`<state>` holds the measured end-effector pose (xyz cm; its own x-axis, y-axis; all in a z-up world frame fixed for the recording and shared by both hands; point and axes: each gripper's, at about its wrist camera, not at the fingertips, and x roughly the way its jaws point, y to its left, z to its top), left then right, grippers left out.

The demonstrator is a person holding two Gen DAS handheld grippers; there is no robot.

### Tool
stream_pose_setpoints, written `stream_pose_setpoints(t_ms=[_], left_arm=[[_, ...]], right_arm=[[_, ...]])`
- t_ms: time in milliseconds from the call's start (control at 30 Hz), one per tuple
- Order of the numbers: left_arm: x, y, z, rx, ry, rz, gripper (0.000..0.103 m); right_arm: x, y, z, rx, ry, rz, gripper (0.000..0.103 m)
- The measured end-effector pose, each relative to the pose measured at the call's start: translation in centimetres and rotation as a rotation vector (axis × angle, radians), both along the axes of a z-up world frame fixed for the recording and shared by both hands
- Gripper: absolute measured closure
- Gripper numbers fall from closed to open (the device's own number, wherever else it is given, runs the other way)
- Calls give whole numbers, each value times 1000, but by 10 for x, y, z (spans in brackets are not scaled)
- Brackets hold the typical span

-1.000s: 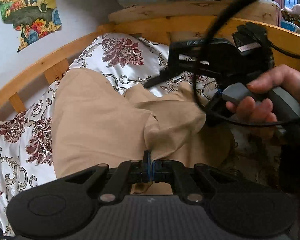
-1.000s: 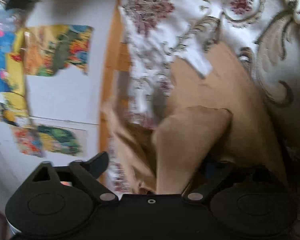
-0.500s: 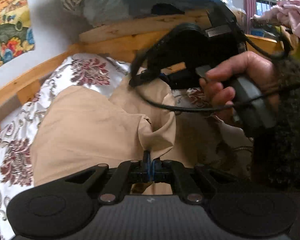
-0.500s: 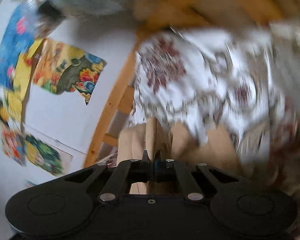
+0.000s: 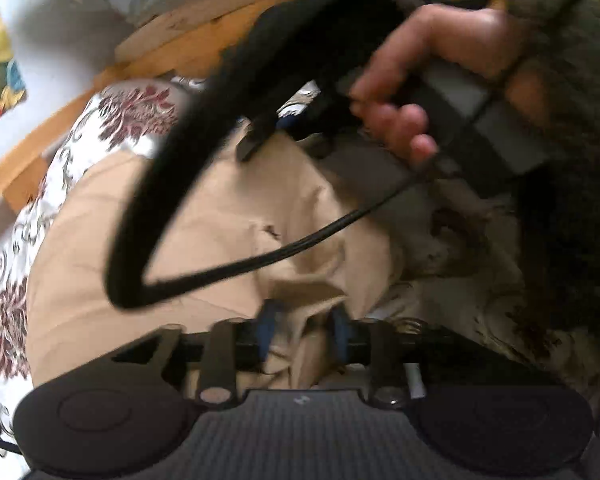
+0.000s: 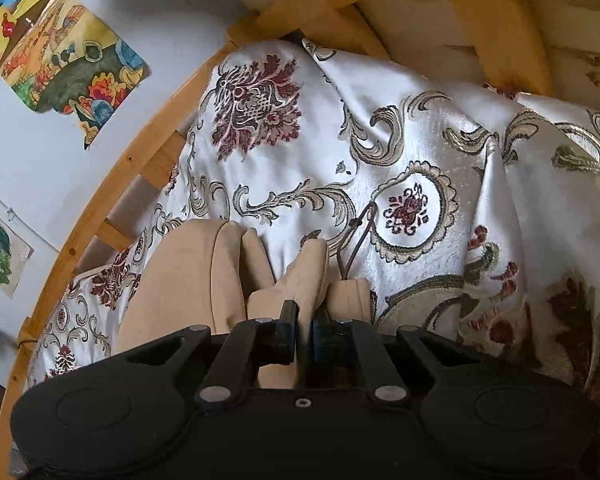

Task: Fold large clothes
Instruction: 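Fold the held corner over the bundle and open both grippers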

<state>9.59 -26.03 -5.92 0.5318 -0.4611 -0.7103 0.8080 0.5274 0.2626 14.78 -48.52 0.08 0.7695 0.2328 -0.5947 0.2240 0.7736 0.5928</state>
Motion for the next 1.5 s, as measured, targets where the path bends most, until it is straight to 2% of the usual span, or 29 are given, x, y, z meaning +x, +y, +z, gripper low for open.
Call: stream_pose_setpoints(t_ms=[200,367,467,500,633,767,833,900,967,1067,1167,1267,1367,1500], left_arm=[[-17,23,18,-28,-5,-80,24],[-29,48,35,-22,-70,-62,19],[-29,66,46,-53,-116,11,4],[-28,73,49,-69,-135,37,0],[-20,94,62,-91,-153,137,0],[-15,117,73,-145,-137,222,0],[-10,127,77,-171,-129,270,0],[-4,140,84,-205,-85,331,0],[9,152,86,-254,-5,401,0],[28,166,85,-333,96,515,0],[37,175,82,-375,128,618,0],[43,174,75,-350,121,654,0],[48,165,64,-235,81,678,0],[53,166,60,-269,102,680,0]], right_arm=[[-1,2,0,-5,-10,8,88],[-4,1,0,-7,-20,17,86],[-7,4,1,-1,-38,34,72],[-9,7,3,-6,-44,46,62],[-14,32,13,-124,-64,116,27],[-25,61,27,-303,-53,124,14],[-36,70,36,-369,-73,91,2],[-48,77,43,-427,-93,56,1],[-61,84,46,-477,-99,41,1],[-73,92,40,-502,-86,45,1],[-77,101,34,-525,-46,75,1],[-73,112,24,-648,16,103,1],[-66,124,9,-780,91,154,1],[-62,132,-5,-824,145,214,1]])
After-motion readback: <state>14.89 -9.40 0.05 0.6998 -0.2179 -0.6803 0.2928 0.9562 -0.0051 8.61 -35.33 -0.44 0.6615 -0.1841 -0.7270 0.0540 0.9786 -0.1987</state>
